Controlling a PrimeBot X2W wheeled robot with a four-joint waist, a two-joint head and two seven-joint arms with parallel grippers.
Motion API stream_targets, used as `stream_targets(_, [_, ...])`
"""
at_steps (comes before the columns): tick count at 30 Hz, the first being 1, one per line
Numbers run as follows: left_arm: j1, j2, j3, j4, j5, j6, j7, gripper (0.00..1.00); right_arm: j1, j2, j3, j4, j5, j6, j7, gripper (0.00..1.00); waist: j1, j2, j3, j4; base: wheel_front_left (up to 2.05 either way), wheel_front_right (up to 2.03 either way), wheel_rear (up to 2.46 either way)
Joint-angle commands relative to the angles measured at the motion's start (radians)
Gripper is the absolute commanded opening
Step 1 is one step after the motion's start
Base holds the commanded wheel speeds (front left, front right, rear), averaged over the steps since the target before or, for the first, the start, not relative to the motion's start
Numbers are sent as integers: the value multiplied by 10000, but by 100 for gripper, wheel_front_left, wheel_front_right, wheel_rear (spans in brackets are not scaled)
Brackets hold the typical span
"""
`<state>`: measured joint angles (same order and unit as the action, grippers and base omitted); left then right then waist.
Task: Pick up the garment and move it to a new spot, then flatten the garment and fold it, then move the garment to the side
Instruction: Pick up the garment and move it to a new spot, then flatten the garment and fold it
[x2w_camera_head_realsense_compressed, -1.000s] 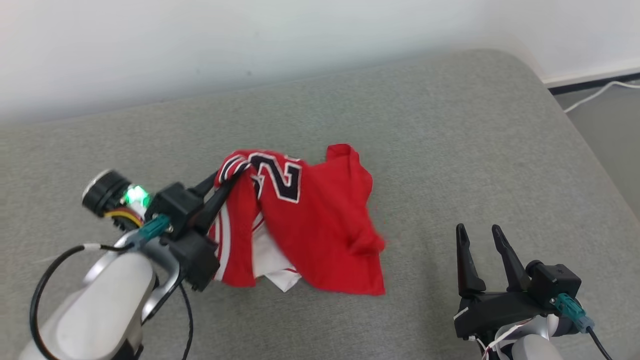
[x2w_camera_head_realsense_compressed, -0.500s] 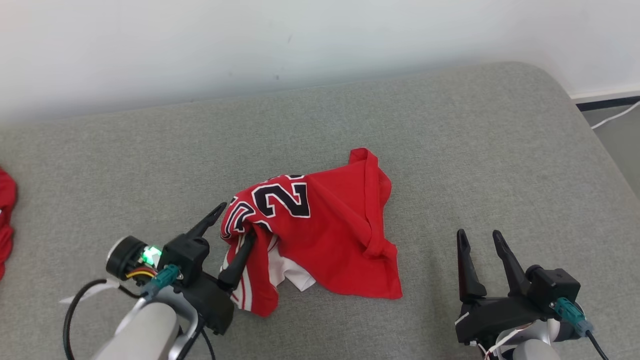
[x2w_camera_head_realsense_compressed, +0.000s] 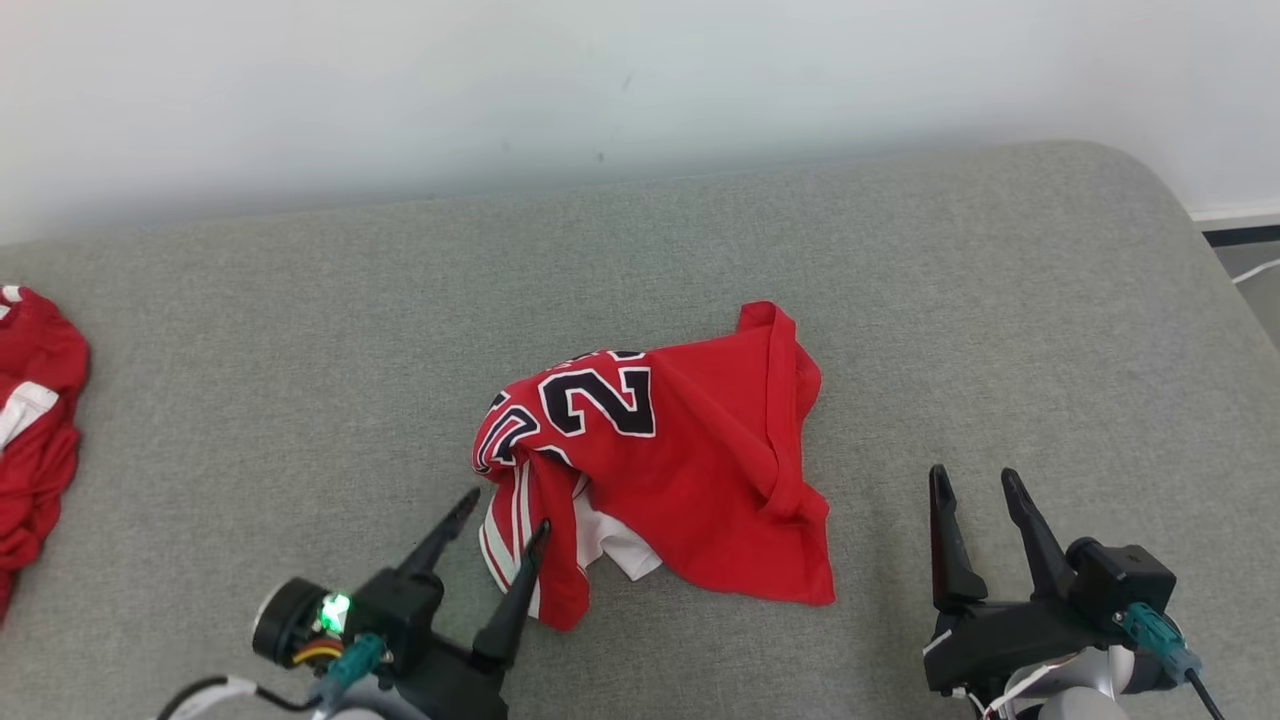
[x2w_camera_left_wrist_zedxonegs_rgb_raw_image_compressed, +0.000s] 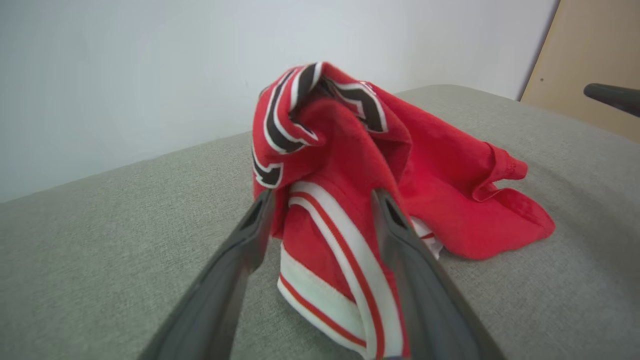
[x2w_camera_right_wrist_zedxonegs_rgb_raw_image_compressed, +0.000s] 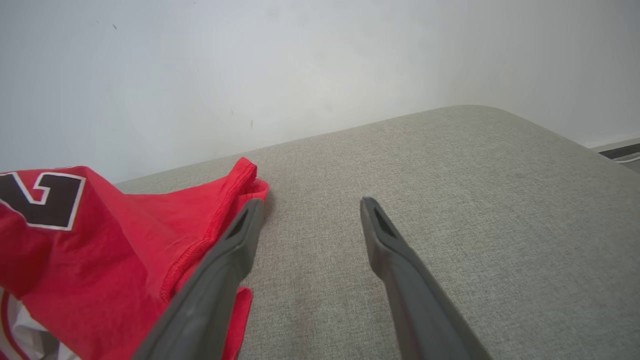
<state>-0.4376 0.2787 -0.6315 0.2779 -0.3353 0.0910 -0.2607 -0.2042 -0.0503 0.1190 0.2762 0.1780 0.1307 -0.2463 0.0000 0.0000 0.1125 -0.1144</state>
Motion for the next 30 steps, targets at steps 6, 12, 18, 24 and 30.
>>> stream_targets(6, [1074,51,-221,-931,128,406,-54,100,232,0,-119,-70,-12,0,10,100,0,0,-22,201,0,0,0])
stream_targets(12, [1367,21,-383,-962,32,446,37,100,121,0,-61,-74,33,0,23,100,0,0,49,220,0,0,0])
stream_targets(18, [1026,-117,-181,63,-161,436,-10,100,-56,2,54,-60,58,0,37,100,0,0,202,-46,0,0,0])
stream_targets(24, [664,-498,-185,1026,-309,102,-48,100,-42,3,26,-15,2,0,30,100,0,0,223,-210,0,0,0])
stream_targets(30, [254,-391,148,1248,-162,91,-72,0,64,3,-110,-2,-30,0,18,100,0,0,115,-60,0,0,0])
